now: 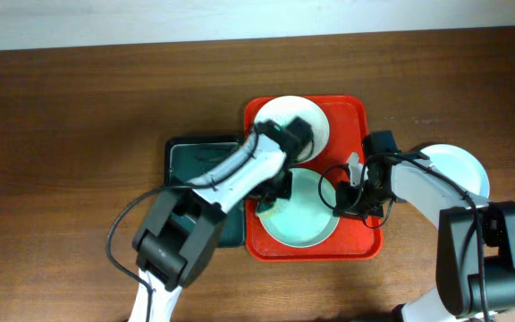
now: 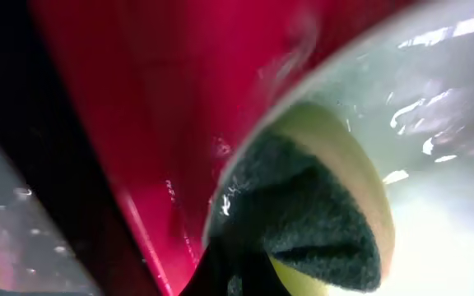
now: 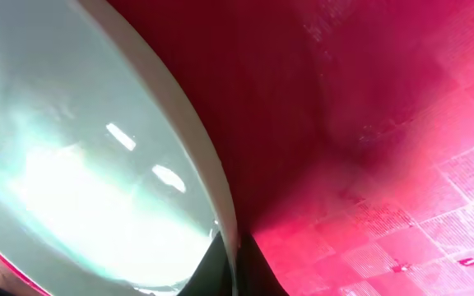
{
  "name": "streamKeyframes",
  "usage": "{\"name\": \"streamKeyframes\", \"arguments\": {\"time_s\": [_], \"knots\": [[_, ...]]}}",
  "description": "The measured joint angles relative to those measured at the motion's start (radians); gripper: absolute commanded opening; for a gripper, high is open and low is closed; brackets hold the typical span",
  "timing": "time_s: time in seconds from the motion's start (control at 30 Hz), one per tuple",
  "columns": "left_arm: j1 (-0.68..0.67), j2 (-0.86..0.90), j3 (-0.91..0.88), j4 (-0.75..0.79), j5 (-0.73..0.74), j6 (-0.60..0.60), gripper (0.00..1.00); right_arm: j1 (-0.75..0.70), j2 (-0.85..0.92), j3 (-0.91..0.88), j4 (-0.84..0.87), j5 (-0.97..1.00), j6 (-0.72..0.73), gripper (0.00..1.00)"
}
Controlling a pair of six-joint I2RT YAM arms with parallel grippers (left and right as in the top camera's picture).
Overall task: Clean dirty plates on tray and stack at the side
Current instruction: 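Scrub the mint green plate with the sponge while the right gripper holds it, then place the sponge back in the dark tray and release it with the left gripper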
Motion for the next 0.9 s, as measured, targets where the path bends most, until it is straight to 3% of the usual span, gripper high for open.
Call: {"name": "streamKeyframes", "arguments": {"time_s": [0.27,0.53,0.67,0.77,0.9], "knots": [[0.080,0.008,0.267,-0.188,0.123,0.051,0.00,-0.002,0.000,0.000,-0.004,0.008,0.000,0.04],[0.188,-0.097,0.324,-0.318,-0.062,0.076,0.00,-0.002,0.000,0.000,-0.004,0.009,0.000,0.04],[0.254,-0.115,0.245,-0.227,-0.134,0.079,0.00,-0.002,0.000,0.000,-0.005,0.010,-0.001,0.04],[0.271,-0.116,0.064,-0.084,-0.150,0.082,0.01,-0.003,0.000,0.000,-0.006,0.011,0.000,0.04],[0.277,-0.116,-0.119,0.027,-0.140,0.090,0.10,-0.003,0.000,0.001,-0.008,0.012,0.000,0.04]]}}
